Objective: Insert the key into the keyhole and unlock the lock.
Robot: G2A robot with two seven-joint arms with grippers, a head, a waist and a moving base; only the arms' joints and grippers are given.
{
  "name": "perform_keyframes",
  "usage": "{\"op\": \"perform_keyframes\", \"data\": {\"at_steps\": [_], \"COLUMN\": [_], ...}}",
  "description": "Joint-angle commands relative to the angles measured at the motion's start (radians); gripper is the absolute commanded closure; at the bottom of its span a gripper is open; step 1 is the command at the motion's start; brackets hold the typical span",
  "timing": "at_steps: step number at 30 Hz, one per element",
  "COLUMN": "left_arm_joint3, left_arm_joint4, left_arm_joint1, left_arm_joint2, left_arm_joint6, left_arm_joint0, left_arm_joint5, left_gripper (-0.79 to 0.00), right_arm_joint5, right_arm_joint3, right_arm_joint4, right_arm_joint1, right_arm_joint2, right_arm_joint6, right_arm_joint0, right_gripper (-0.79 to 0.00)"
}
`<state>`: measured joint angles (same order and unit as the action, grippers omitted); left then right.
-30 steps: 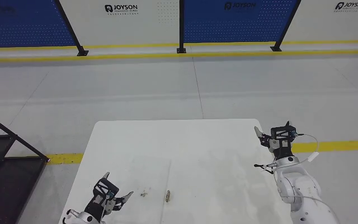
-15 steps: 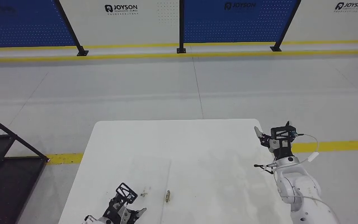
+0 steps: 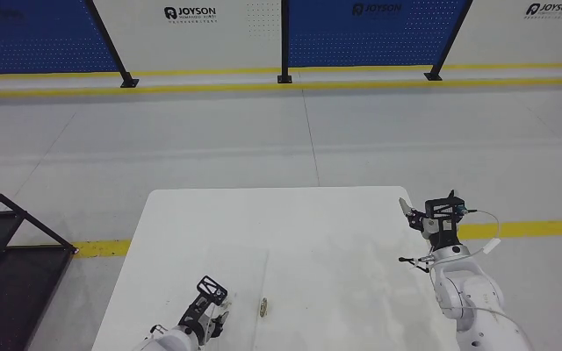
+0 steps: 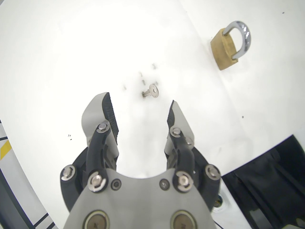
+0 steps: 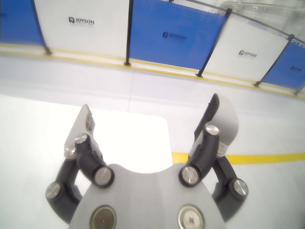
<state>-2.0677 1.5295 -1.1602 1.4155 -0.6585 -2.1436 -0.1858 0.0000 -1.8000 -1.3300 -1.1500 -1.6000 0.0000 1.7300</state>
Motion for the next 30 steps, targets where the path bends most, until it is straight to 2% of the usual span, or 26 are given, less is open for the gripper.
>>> {"op": "perform_keyframes", "data": {"at_steps": [1, 2, 4, 7, 9, 10, 12, 19, 30], "left_arm_joint3": [0.014, 0.020, 0.032, 0.051, 0.061, 0.065, 0.073, 0.086, 0.099], "left_arm_joint4": [-0.005, -0.015, -0.020, -0.019, -0.018, -0.013, -0.012, -0.015, -0.005], "left_arm_joint1": [0.000, -0.001, -0.001, -0.002, -0.003, -0.003, -0.003, -0.004, -0.003], "left_arm_joint2": [-0.010, -0.014, -0.017, -0.029, -0.038, -0.043, -0.050, -0.069, -0.092], "left_arm_joint6": [-0.012, -0.017, -0.026, -0.038, -0.042, -0.045, -0.048, -0.061, -0.067], "left_arm_joint0": [0.019, 0.027, 0.046, 0.070, 0.083, 0.089, 0.100, 0.120, 0.135], "left_arm_joint5": [-0.005, -0.011, -0.011, -0.005, 0.002, 0.002, 0.009, 0.011, 0.014], "left_gripper": [-0.477, -0.468, -0.400, -0.372, -0.382, -0.360, -0.268, -0.299, -0.280], "right_arm_joint5": [0.000, 0.000, 0.000, 0.000, 0.000, 0.000, 0.000, 0.000, 0.000], "right_arm_joint3": [0.000, 0.000, 0.000, 0.000, 0.000, 0.000, 0.000, 0.000, 0.000], "right_arm_joint4": [0.000, 0.000, 0.000, 0.000, 0.000, 0.000, 0.000, 0.000, 0.000], "right_arm_joint1": [0.000, 0.000, 0.000, 0.000, 0.000, 0.000, 0.000, 0.000, 0.000], "right_arm_joint2": [0.000, 0.000, 0.000, 0.000, 0.000, 0.000, 0.000, 0.000, 0.000], "right_arm_joint6": [0.000, 0.000, 0.000, 0.000, 0.000, 0.000, 0.000, 0.000, 0.000], "right_arm_joint0": [0.000, 0.000, 0.000, 0.000, 0.000, 0.000, 0.000, 0.000, 0.000], "right_gripper": [-0.785, -0.785, -0.785, -0.785, -0.785, -0.785, -0.785, -0.785, -0.785]}}
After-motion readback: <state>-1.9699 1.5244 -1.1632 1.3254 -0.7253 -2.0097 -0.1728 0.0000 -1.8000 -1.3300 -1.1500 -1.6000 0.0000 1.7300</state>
